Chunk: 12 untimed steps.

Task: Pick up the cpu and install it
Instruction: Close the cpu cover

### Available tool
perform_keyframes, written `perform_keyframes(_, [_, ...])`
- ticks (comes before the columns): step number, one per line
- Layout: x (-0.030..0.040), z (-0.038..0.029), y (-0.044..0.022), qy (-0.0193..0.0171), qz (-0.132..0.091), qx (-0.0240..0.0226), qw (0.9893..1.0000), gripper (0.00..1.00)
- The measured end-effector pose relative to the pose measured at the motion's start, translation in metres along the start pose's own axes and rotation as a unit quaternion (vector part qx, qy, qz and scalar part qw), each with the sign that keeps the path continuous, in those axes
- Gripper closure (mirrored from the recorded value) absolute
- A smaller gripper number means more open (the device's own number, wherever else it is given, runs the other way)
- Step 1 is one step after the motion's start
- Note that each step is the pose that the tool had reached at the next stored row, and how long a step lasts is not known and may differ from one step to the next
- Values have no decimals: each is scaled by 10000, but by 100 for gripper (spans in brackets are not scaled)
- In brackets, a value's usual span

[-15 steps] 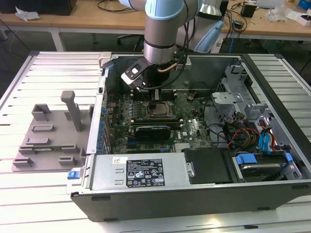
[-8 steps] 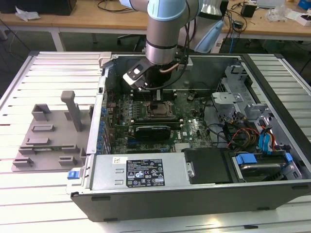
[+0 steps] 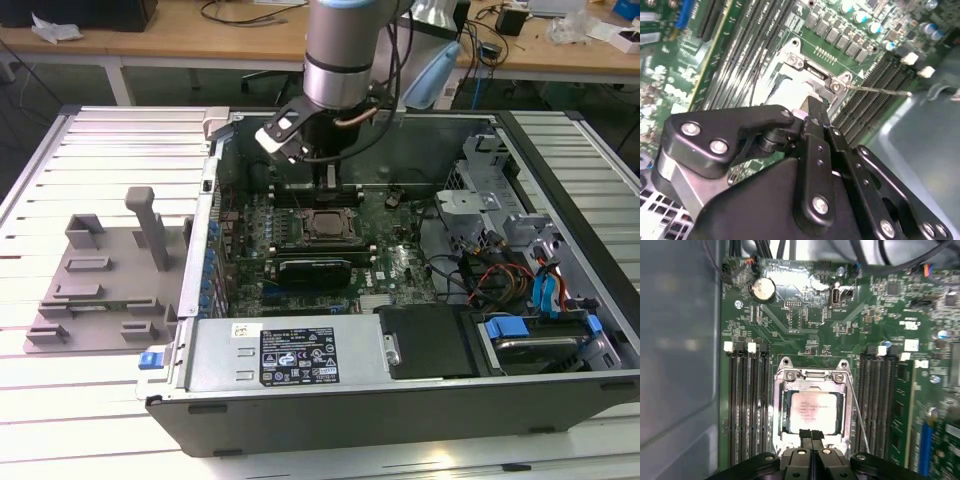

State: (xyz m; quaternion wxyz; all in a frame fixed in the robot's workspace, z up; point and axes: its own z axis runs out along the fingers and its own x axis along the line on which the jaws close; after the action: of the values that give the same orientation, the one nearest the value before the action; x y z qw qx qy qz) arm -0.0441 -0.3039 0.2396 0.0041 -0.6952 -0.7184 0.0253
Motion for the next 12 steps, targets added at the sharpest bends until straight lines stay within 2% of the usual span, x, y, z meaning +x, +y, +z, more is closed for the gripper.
perform_keyframes(1, [-2,-26,7,0,-1,2,10000,89])
perform_keyframes(3, [-5,-34,67,7,0,32,10000,89])
perform_keyframes(5, [-9,-40,156,13,-2,81,10000,89])
perform_keyframes(7, [-12,-57,219,15,-4,112,9999,89])
perform_keyframes(9, [-18,-132,227,16,-4,114,9999,89])
perform_keyframes(12, [-57,-155,225,16,-4,114,9999,89])
